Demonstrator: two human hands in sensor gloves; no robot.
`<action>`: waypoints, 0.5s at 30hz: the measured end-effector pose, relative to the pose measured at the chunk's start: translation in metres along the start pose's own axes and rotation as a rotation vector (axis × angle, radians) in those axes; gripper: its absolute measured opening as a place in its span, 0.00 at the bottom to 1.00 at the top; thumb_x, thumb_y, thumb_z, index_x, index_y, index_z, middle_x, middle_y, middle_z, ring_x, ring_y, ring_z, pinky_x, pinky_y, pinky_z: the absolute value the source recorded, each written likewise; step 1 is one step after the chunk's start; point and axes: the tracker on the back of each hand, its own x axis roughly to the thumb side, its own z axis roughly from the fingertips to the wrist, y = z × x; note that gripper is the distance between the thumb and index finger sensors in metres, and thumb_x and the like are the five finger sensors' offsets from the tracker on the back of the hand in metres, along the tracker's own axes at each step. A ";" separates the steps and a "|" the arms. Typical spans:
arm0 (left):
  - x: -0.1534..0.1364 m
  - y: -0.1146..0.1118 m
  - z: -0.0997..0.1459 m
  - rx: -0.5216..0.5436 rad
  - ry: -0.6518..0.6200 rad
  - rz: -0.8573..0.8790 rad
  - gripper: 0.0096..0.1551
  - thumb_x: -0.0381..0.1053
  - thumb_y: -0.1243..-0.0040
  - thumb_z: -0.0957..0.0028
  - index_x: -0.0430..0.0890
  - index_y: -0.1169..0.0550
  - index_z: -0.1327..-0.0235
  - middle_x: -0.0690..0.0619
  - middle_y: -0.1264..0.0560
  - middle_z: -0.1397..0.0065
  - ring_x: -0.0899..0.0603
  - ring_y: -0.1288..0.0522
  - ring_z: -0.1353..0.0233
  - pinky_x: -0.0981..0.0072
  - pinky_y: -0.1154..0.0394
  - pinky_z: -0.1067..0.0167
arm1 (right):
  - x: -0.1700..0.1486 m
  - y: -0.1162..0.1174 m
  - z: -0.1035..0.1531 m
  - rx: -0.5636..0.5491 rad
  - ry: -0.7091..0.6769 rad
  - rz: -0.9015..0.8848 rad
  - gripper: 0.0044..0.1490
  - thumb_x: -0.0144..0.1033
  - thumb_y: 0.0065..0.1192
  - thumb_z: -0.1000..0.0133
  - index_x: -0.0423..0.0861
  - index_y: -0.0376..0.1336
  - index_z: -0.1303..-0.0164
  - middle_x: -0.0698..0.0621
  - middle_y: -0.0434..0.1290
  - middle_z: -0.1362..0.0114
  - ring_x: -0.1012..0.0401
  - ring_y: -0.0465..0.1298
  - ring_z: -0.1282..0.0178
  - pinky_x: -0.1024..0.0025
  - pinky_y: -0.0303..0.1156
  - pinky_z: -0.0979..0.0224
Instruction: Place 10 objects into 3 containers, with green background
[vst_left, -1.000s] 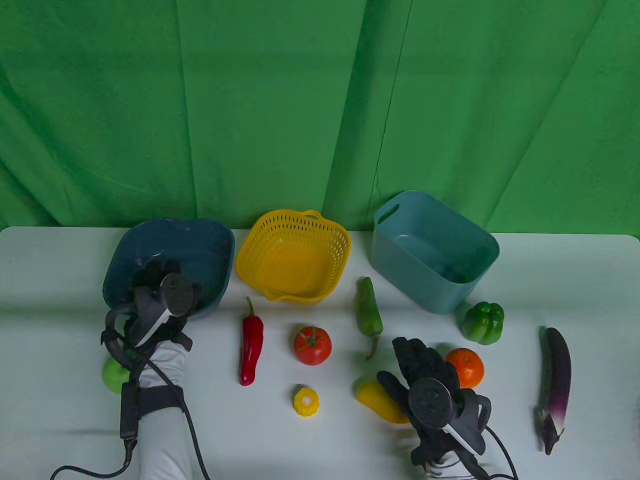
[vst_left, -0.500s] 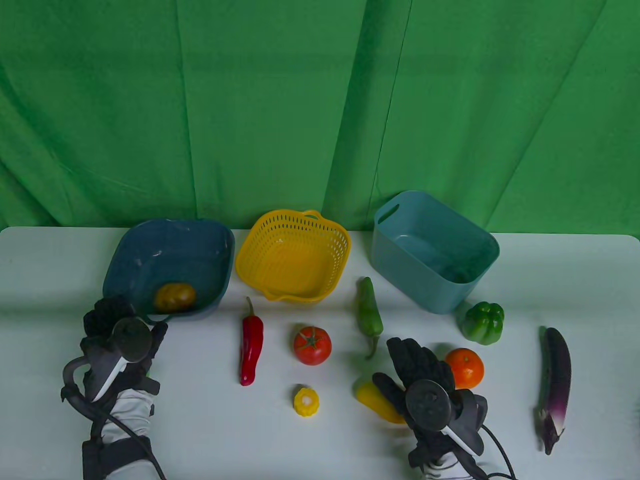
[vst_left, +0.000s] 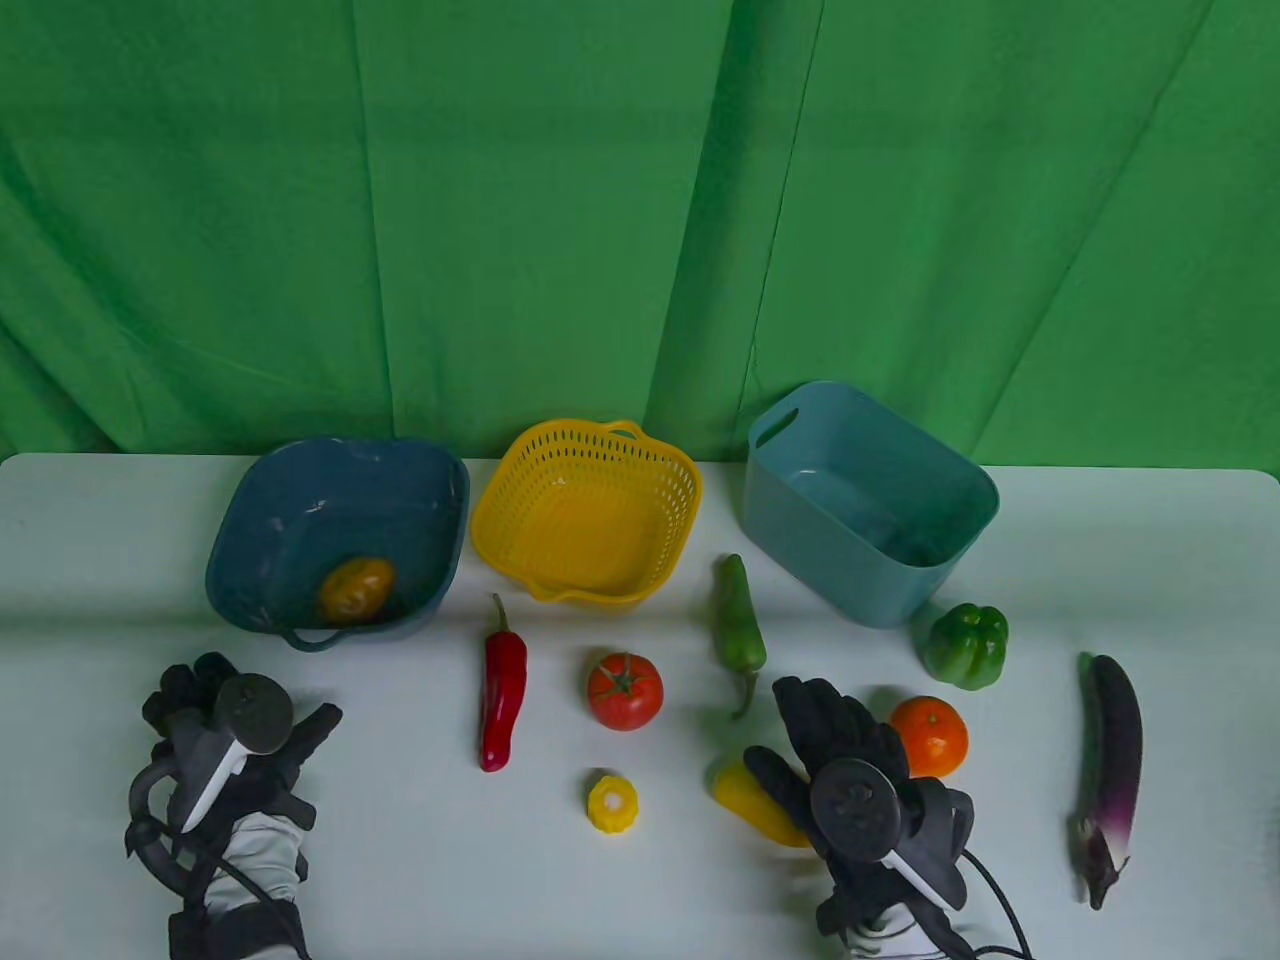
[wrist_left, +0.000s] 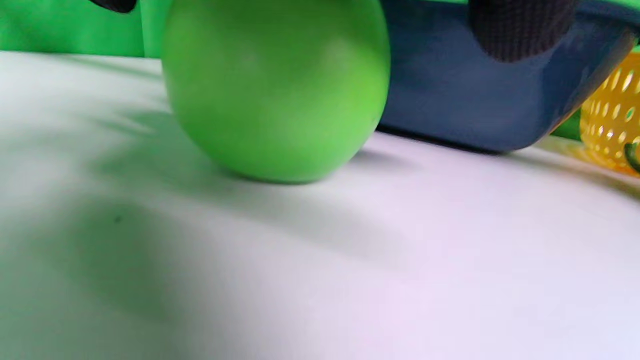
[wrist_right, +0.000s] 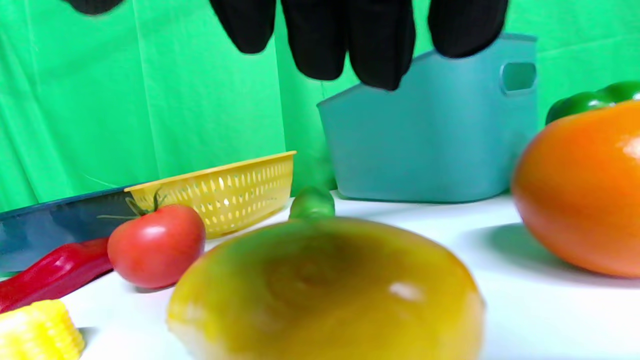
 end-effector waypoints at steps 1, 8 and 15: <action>-0.001 -0.003 -0.002 -0.008 0.005 0.005 0.75 0.78 0.48 0.46 0.29 0.68 0.21 0.18 0.69 0.21 0.11 0.62 0.22 0.20 0.46 0.31 | 0.000 0.000 0.000 0.001 0.001 0.004 0.48 0.69 0.42 0.40 0.52 0.50 0.13 0.40 0.59 0.12 0.37 0.62 0.18 0.30 0.56 0.20; -0.008 -0.009 -0.005 0.068 0.042 -0.013 0.71 0.72 0.38 0.47 0.31 0.59 0.16 0.19 0.62 0.18 0.14 0.48 0.20 0.30 0.33 0.31 | 0.001 0.001 0.000 0.004 0.002 0.018 0.49 0.69 0.42 0.40 0.52 0.50 0.13 0.40 0.59 0.12 0.37 0.63 0.18 0.30 0.56 0.20; -0.004 -0.010 -0.005 0.112 0.026 -0.118 0.62 0.71 0.36 0.50 0.37 0.47 0.16 0.30 0.44 0.17 0.26 0.32 0.22 0.38 0.25 0.35 | 0.001 0.001 0.000 0.007 0.004 0.024 0.48 0.69 0.42 0.40 0.52 0.50 0.13 0.40 0.59 0.12 0.37 0.63 0.18 0.30 0.56 0.20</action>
